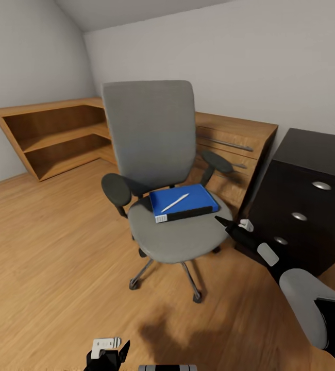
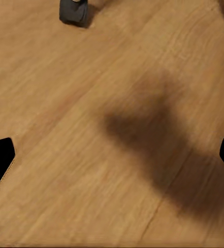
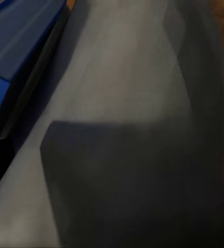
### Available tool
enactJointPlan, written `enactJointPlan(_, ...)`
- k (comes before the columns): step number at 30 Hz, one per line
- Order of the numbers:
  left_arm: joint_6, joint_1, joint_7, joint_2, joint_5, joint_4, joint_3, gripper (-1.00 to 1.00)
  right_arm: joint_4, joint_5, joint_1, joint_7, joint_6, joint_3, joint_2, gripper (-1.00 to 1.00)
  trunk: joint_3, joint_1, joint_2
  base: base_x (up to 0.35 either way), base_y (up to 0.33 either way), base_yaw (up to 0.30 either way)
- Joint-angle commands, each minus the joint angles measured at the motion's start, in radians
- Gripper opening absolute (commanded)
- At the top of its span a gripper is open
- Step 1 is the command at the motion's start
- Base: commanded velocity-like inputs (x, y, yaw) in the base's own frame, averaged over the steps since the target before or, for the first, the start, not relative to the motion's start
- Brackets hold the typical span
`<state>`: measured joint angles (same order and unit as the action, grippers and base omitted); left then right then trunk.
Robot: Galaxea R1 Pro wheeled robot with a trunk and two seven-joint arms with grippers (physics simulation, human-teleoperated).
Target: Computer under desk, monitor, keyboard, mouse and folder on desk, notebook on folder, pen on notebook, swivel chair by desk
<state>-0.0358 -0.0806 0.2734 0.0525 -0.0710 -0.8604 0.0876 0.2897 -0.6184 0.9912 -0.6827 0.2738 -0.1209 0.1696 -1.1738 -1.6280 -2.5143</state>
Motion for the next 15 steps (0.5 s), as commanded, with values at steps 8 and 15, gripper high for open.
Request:
enactJointPlan(8, 0.0, -0.001, 0.009, 0.001, -0.007, 0.001, 0.004, 1.0, -0.001, -0.004, 0.0, -0.004, 0.012, 0.017, -0.001, 1.0, -0.004, 0.0, 0.0, 0.0, 0.0, 0.241)
enactJointPlan(15, 0.0, -0.001, 0.009, 0.001, -0.007, 0.001, 0.004, 1.0, -0.001, -0.005, 0.0, -0.004, 0.012, 0.017, 0.0, 1.0, -0.007, 0.0, 0.0, 0.015, 0.0, 0.236)
